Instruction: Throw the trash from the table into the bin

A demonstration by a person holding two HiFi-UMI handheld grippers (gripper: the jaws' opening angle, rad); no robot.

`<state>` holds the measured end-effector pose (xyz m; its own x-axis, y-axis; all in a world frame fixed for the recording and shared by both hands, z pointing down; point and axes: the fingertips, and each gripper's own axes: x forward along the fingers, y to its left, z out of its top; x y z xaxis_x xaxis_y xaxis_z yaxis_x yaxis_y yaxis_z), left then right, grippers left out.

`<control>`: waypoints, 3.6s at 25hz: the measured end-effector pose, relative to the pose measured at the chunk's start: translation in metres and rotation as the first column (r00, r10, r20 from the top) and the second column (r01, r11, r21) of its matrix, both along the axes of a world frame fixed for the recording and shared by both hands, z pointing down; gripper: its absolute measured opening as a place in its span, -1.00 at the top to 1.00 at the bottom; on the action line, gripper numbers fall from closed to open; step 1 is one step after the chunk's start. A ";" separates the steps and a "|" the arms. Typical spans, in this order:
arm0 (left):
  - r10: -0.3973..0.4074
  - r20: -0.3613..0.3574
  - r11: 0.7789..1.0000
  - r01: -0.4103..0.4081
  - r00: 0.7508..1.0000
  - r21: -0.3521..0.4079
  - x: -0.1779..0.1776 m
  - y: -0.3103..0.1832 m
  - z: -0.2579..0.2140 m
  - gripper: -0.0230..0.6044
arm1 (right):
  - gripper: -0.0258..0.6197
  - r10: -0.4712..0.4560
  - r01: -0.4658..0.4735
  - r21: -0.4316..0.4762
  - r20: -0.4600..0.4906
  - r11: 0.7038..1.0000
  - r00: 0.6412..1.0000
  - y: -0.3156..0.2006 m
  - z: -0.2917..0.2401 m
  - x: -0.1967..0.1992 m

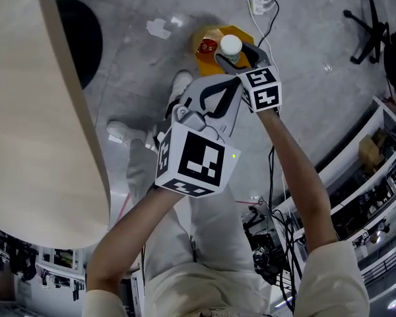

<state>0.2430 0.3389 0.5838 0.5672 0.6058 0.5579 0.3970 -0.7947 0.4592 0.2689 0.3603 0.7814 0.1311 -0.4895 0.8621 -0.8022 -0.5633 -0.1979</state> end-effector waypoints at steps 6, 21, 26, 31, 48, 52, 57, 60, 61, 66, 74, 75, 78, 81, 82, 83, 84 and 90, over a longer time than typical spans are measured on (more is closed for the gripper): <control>0.057 0.006 0.998 -0.057 0.998 -0.010 0.001 0.014 0.014 0.91 | 0.01 -0.023 0.026 -0.071 0.037 0.997 0.999 0.012 0.043 -0.010; 0.068 0.082 0.995 -0.062 0.994 -0.076 -0.022 0.036 0.027 0.91 | -0.01 0.002 0.018 -0.228 0.090 0.973 0.996 0.041 0.098 -0.014; 0.032 0.106 0.996 -0.023 0.994 -0.088 -0.019 0.026 0.037 0.91 | -0.11 0.017 0.002 -0.220 0.086 0.975 0.996 0.041 0.099 -0.012; 0.060 0.099 0.994 -0.050 0.993 -0.102 -0.025 0.037 0.028 0.91 | -0.09 0.011 0.004 -0.198 0.073 0.980 0.997 0.041 0.084 -0.008; 0.025 0.099 0.994 -0.014 0.995 -0.106 -0.037 0.038 0.000 0.91 | 0.54 0.002 -0.003 -0.022 -0.007 1.000 1.000 0.021 -0.030 0.008; 0.041 0.067 0.994 -0.034 0.997 -0.101 -0.037 0.038 -0.022 0.91 | 0.77 0.030 -0.027 0.044 -0.075 0.999 0.997 0.006 -0.080 0.018; 0.039 0.021 0.996 -0.037 0.999 -0.083 -0.035 0.026 -0.055 0.91 | 0.90 0.040 -0.024 0.100 -0.158 0.995 0.987 -0.017 -0.139 0.020; 0.044 -0.020 0.995 -0.045 0.999 -0.085 -0.035 0.017 -0.085 0.91 | 0.90 0.080 -0.055 0.145 -0.177 0.988 0.981 -0.027 -0.184 0.017; 0.045 -0.038 0.995 -0.048 0.998 -0.087 -0.034 0.013 -0.097 0.91 | 0.90 0.106 -0.075 0.172 -0.178 0.982 0.978 -0.030 -0.201 0.019; 0.008 -0.109 0.994 -0.020 0.994 -0.108 -0.033 -0.007 -0.142 0.91 | 0.90 0.166 -0.086 0.306 -0.247 0.948 0.955 -0.052 -0.286 0.029; -0.099 -0.170 0.986 0.073 0.980 -0.149 -0.052 -0.034 -0.219 0.91 | 0.90 0.140 -0.003 0.399 -0.316 0.917 0.938 -0.086 -0.385 0.012; -0.110 -0.178 0.985 0.083 0.978 -0.152 -0.055 -0.041 -0.226 0.91 | 0.90 0.142 0.000 0.407 -0.317 0.913 0.938 -0.093 -0.392 0.010; -0.155 -0.198 0.980 0.126 0.968 -0.152 -0.063 -0.070 -0.242 0.91 | 0.90 0.128 0.021 0.422 -0.322 0.906 0.938 -0.120 -0.403 0.005; -0.209 -0.200 0.972 0.181 0.957 -0.149 -0.083 -0.096 -0.250 0.91 | 0.90 0.105 0.046 0.429 -0.323 0.902 0.940 -0.141 -0.409 -0.009; -0.229 -0.200 0.968 0.202 0.953 -0.147 -0.090 -0.105 -0.251 0.91 | 0.90 0.097 0.058 0.435 -0.324 0.899 0.941 -0.149 -0.411 -0.014; -0.251 -0.200 0.964 0.225 0.947 -0.143 -0.096 -0.116 -0.251 0.91 | 0.90 0.083 0.074 0.441 -0.326 0.895 0.942 -0.159 -0.414 -0.019; -0.275 -0.199 0.958 0.250 0.941 -0.140 -0.102 -0.127 -0.250 0.91 | 0.90 0.065 0.093 0.446 -0.327 0.890 0.943 -0.169 -0.415 -0.024; -0.388 -0.191 0.920 0.368 0.902 -0.132 -0.130 -0.177 -0.257 0.91 | 0.90 -0.049 0.194 0.461 -0.309 0.866 0.950 -0.225 -0.428 -0.064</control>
<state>0.1131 0.1620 0.3265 0.8608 0.3647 0.3549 0.1696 -0.8632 0.4756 0.2050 0.1349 0.3532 0.2408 -0.8596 0.4506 -0.9200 -0.3501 -0.1762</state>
